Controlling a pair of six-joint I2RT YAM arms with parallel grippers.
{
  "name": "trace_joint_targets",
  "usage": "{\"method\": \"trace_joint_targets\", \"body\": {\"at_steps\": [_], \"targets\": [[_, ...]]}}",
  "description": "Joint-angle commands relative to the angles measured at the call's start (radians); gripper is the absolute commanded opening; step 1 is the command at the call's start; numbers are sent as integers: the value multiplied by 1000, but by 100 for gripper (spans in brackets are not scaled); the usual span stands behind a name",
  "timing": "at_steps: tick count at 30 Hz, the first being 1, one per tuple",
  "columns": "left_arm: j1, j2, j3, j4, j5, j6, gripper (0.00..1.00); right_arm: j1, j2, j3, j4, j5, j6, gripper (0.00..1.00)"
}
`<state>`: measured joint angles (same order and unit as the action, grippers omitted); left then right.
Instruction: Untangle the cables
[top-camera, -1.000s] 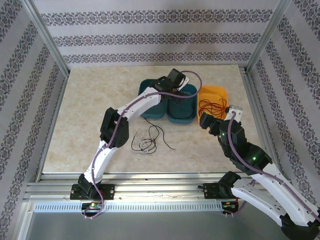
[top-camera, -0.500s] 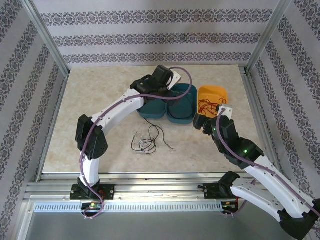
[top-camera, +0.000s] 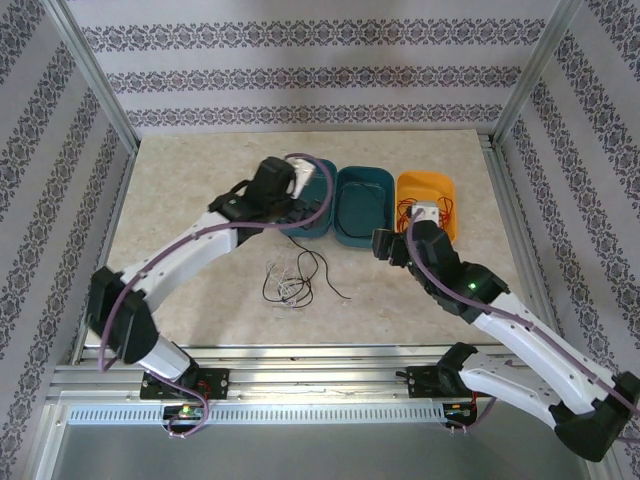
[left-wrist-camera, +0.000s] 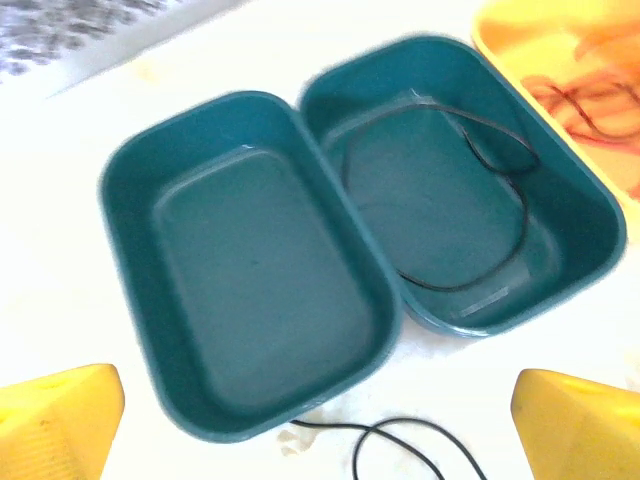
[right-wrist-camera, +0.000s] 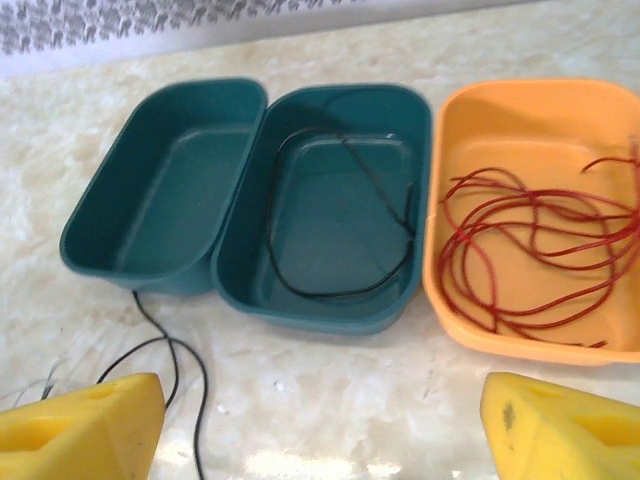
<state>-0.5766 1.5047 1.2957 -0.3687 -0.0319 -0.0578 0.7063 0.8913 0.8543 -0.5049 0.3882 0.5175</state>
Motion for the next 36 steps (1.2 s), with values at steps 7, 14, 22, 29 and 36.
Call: {"method": "trace_joint_targets", "body": {"at_steps": [7,14,22,29,36], "targets": [[214,-298,-477,326,117,-398,99,146,260,102,3,-29,-2,69],[228,-374,-595,257,111,-423,99,190,445,138,-76,-93,24,55],[232,-379,-623,284,100,-440,99,233,614,167,-156,-217,26,49],[236,-336,-611,299,126,-447,99,234,766,239,-255,-232,-44,50],[240,-335,-625,306,123,-453,99,226,849,287,-243,-247,-125,49]]}}
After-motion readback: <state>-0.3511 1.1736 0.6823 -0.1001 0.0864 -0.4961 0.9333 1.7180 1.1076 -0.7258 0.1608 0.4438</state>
